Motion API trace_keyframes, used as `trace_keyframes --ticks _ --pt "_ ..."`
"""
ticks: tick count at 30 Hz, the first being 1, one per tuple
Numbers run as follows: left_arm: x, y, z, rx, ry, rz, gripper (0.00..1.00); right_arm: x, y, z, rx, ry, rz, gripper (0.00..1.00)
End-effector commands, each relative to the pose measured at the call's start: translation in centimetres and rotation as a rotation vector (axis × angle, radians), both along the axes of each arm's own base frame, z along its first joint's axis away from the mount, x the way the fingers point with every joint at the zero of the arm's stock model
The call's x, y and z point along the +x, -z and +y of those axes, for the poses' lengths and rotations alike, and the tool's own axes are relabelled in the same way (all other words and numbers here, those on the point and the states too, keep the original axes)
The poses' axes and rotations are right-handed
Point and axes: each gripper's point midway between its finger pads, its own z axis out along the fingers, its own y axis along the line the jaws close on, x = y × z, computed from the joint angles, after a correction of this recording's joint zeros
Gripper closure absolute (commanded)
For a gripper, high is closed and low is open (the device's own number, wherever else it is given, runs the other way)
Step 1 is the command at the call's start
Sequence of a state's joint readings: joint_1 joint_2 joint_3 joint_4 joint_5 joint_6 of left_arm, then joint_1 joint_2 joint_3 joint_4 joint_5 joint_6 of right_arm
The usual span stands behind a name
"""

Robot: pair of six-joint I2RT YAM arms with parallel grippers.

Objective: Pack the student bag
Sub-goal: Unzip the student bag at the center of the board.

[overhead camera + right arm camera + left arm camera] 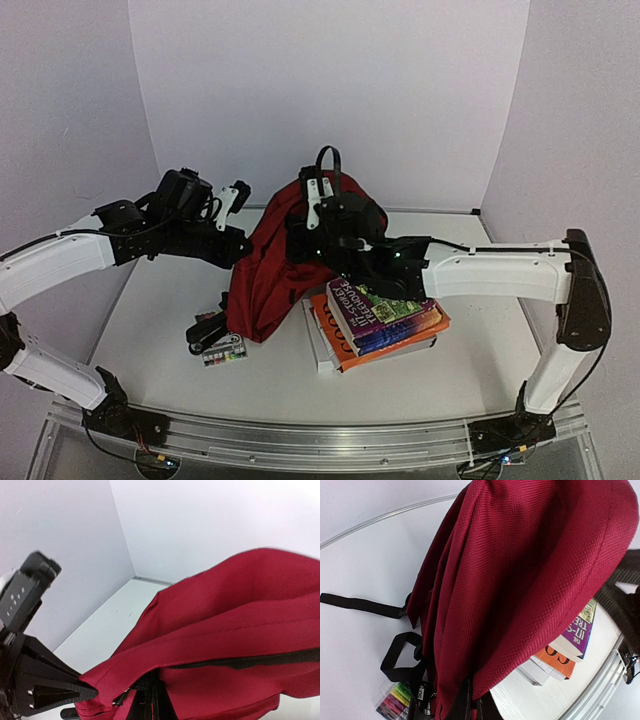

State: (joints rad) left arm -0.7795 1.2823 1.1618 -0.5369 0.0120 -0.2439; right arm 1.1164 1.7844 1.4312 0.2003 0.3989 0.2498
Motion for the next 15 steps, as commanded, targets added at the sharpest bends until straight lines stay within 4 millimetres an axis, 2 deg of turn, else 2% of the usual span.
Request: trace_keyframes --ticks 1,4,9,14,15 --pt "1.4 0.2 2.3 0.046 -0.130 -0.014 1.00 1.2 -8.5 -5.1 0.075 0.223 -0.126 1.00" --pt "1.9 0.5 3.4 0.051 -0.169 0.000 1.00 2.1 -9.7 -6.6 0.036 0.297 -0.149 1.00" --pt "2.5 0.1 4.6 0.050 -0.211 0.007 1.00 5.6 -9.3 -9.1 0.003 0.345 -0.095 1.00" --pt "2.3 -0.2 5.7 0.039 -0.236 0.000 1.00 8.7 -6.4 -11.9 0.044 0.262 0.036 1.00" --pt "2.3 -0.3 5.8 0.035 -0.233 -0.001 1.00 8.8 -5.7 -11.9 0.049 0.226 0.060 1.00"
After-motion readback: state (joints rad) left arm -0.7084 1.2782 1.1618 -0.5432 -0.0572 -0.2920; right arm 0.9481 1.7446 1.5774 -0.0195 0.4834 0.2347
